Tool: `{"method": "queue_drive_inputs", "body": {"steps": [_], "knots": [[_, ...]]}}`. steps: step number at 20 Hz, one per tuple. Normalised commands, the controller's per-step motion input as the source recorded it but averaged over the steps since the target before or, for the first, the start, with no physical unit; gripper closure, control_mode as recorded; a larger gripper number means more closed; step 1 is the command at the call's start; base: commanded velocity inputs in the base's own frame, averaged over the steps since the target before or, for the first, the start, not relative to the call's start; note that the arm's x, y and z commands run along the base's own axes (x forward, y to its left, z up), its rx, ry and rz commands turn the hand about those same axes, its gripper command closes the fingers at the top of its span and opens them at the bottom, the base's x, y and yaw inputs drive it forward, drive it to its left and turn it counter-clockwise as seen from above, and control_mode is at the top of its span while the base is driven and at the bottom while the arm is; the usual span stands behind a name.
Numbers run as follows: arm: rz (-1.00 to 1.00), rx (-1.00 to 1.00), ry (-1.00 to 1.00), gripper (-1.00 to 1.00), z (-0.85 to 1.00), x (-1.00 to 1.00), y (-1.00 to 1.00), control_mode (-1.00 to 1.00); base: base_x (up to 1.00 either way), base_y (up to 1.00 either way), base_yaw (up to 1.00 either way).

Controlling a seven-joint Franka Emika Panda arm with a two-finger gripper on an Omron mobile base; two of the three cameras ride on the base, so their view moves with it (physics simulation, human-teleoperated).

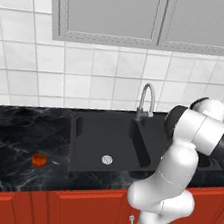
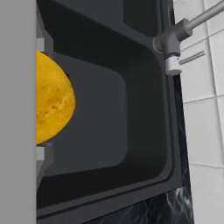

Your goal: Remove the mango and tomato from the sink. Then move the bowl and cup from the counter to the sink for washing.

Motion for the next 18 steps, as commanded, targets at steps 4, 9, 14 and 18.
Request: {"method": "queue_drive_inputs", "body": {"steps": [4, 9, 14, 18], "knots": [[-0.22, 0.00, 0.04, 1.00, 0.31, -0.38, 0.09, -1.00, 0.00, 0.00, 0.00], [-0.24, 0.00, 0.01, 1.00, 0.22, -0.40, 0.23, -1.00, 0.00, 0.00, 0.00], [-0.20, 0.00, 0.01, 1.00, 0.24, -0.37, 0.32, -1.00, 0.00, 0.00, 0.00], [-0.13, 0.00, 0.04, 1.00, 0.34, -0.30, 0.28, -1.00, 0.00, 0.00, 0.00]]}}
